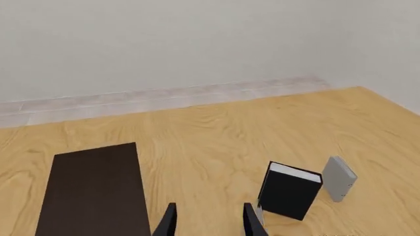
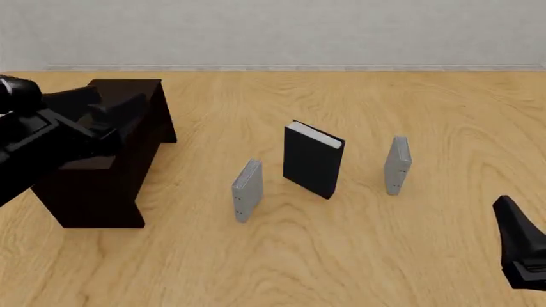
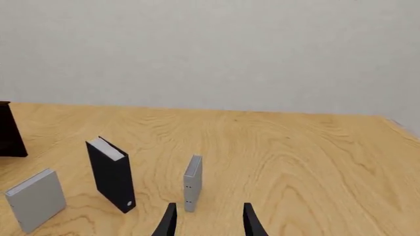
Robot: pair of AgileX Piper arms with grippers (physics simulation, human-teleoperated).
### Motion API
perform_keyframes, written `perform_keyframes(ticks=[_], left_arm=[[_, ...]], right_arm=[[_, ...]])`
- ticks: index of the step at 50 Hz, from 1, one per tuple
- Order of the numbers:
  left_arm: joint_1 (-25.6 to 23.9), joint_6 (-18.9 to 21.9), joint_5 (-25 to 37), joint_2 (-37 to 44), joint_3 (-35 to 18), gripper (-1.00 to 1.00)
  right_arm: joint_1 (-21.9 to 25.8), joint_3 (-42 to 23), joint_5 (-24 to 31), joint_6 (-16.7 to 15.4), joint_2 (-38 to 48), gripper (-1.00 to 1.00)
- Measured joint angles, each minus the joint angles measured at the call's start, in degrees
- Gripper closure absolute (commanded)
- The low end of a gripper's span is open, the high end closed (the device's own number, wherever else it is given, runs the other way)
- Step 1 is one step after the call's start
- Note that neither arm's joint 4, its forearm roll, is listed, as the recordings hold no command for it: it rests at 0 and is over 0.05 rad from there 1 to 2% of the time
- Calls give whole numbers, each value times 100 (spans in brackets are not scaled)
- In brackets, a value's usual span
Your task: Pick up the book in the middle and place it on the cabinet shelf.
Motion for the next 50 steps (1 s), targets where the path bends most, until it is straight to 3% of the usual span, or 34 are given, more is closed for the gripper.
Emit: perform_keyframes(ticks=[14, 23, 34, 44, 50], left_arm=[[-467, 106, -353, 1153, -616, -100], [-712, 441, -293, 1794, -1229, -100], [-1022, 1163, 211, 2580, -2257, -100], [-1070, 1783, 1086, 3113, -3403, -100], [-1226, 2382, 1665, 3544, -3905, -100]], right_arm=[[28, 7, -18, 5, 1, -100], [26, 8, -16, 17, 7, -100], [40, 9, 2, 40, 13, -100], [47, 9, 38, 83, 30, -100], [70, 10, 20, 106, 90, -100]])
